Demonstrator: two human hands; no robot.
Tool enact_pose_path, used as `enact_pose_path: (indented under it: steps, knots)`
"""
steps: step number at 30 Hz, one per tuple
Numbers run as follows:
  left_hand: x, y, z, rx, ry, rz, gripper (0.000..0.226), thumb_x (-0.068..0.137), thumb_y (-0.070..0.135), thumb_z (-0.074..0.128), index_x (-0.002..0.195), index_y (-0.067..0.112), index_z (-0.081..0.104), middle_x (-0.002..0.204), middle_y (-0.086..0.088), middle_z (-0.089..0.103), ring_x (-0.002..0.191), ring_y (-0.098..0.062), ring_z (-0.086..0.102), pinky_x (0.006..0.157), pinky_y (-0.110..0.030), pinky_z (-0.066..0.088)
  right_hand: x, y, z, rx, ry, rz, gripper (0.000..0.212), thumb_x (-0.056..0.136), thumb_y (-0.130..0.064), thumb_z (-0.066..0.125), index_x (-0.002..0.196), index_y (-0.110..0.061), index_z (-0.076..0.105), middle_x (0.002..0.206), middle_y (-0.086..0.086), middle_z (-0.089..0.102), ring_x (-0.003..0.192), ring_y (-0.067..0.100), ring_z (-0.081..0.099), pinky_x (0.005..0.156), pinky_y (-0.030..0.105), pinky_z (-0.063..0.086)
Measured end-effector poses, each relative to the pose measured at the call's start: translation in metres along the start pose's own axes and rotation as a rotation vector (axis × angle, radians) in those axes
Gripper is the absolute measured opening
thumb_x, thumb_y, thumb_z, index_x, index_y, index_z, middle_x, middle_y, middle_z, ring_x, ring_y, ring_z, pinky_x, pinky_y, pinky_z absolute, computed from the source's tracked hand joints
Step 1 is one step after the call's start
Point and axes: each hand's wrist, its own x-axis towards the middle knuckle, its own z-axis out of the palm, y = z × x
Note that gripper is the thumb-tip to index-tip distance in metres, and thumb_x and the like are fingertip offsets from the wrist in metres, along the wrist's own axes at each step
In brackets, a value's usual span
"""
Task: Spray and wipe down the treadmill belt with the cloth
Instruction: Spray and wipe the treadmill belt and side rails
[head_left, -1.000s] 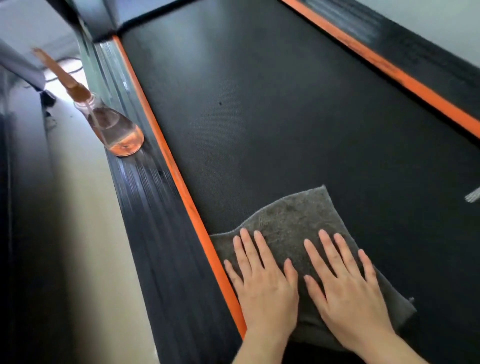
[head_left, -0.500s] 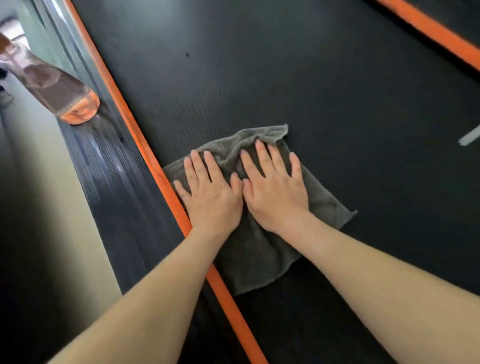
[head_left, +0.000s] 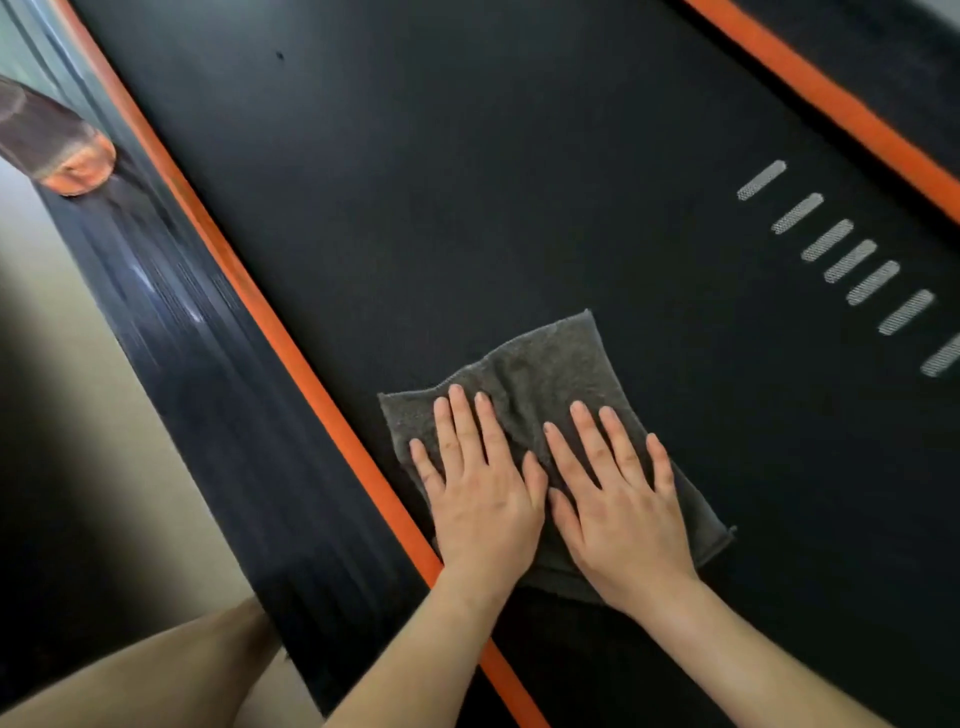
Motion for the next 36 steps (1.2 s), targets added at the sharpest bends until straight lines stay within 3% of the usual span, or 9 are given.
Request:
enact_pose_path:
  steps: [7, 10, 14, 20, 25, 29, 34, 36]
  knots:
    - [-0.059, 0.032, 0.013, 0.048, -0.063, 0.145, 0.073, 0.094, 0.046, 0.036, 0.153, 0.007, 0.022, 0.162, -0.018, 0.017, 0.151, -0.032, 0.014, 0.116, -0.056, 0.012, -0.078, 0.033, 0.006, -0.011, -0.045, 0.053, 0.058, 0.103, -0.051, 0.018, 0.155, -0.027, 0.024, 0.163, 0.003, 0.021, 0.150, 0.023, 0.017, 0.117, 0.050, 0.012]
    - [-0.039, 0.019, 0.006, 0.009, -0.045, 0.217, 0.069, 0.094, 0.041, 0.036, 0.152, 0.006, 0.028, 0.161, -0.015, 0.022, 0.150, -0.029, 0.019, 0.116, -0.054, 0.019, -0.046, 0.014, 0.003, 0.031, 0.009, 0.043, 0.059, 0.100, -0.046, 0.028, 0.153, -0.021, 0.031, 0.161, 0.008, 0.028, 0.148, 0.026, 0.028, 0.116, 0.052, 0.014]
    - [0.041, -0.020, -0.014, -0.035, 0.035, 0.153, 0.069, 0.092, 0.040, 0.035, 0.150, 0.003, 0.035, 0.158, -0.016, 0.031, 0.148, -0.030, 0.027, 0.116, -0.054, 0.026, 0.045, -0.023, -0.006, 0.063, 0.076, 0.010, 0.057, 0.102, -0.043, 0.028, 0.153, -0.021, 0.034, 0.160, 0.006, 0.033, 0.144, 0.025, 0.035, 0.118, 0.052, 0.016]
    - [0.134, -0.097, -0.055, 0.090, -0.031, 0.104, 0.072, 0.101, 0.048, 0.029, 0.157, 0.006, 0.013, 0.165, -0.014, 0.009, 0.152, -0.030, 0.007, 0.121, -0.052, 0.012, 0.144, -0.080, -0.015, 0.058, 0.075, -0.093, 0.061, 0.101, -0.043, 0.023, 0.158, -0.021, 0.022, 0.166, 0.004, 0.016, 0.153, 0.021, 0.013, 0.122, 0.052, 0.004]
    - [0.098, -0.060, -0.037, 0.041, -0.019, -0.022, 0.073, 0.098, 0.045, 0.021, 0.156, 0.002, 0.012, 0.164, -0.020, 0.007, 0.152, -0.036, 0.003, 0.119, -0.060, 0.009, 0.104, -0.057, -0.007, 0.073, 0.088, -0.092, 0.063, 0.101, -0.046, 0.026, 0.157, -0.017, 0.025, 0.165, 0.003, 0.018, 0.153, 0.019, 0.013, 0.124, 0.048, 0.011]
    - [0.046, 0.007, -0.015, 0.015, -0.017, 0.141, 0.069, 0.099, 0.043, 0.023, 0.155, 0.003, 0.018, 0.163, -0.022, 0.011, 0.151, -0.036, 0.008, 0.119, -0.057, 0.011, 0.037, 0.005, -0.003, 0.053, 0.098, 0.126, 0.066, 0.101, -0.051, 0.026, 0.158, -0.017, 0.021, 0.165, 0.003, 0.016, 0.153, 0.019, 0.012, 0.123, 0.046, 0.011]
    - [-0.016, 0.110, 0.013, -0.027, -0.148, 0.580, 0.063, 0.102, 0.044, 0.026, 0.157, 0.013, 0.020, 0.165, -0.011, 0.011, 0.153, -0.026, 0.006, 0.122, -0.052, 0.013, -0.074, 0.090, -0.001, 0.058, 0.079, 0.501, 0.070, 0.100, -0.056, 0.017, 0.156, -0.015, 0.007, 0.164, 0.007, 0.012, 0.151, 0.020, 0.008, 0.121, 0.050, 0.015]
    - [-0.030, 0.132, 0.020, -0.033, -0.190, 0.677, 0.061, 0.103, 0.044, 0.025, 0.157, 0.015, 0.019, 0.165, -0.007, 0.010, 0.153, -0.023, 0.004, 0.122, -0.051, 0.013, -0.098, 0.101, 0.001, 0.094, 0.070, 0.650, 0.073, 0.099, -0.058, 0.014, 0.157, -0.015, 0.005, 0.165, 0.009, 0.009, 0.152, 0.022, 0.005, 0.121, 0.053, 0.016]
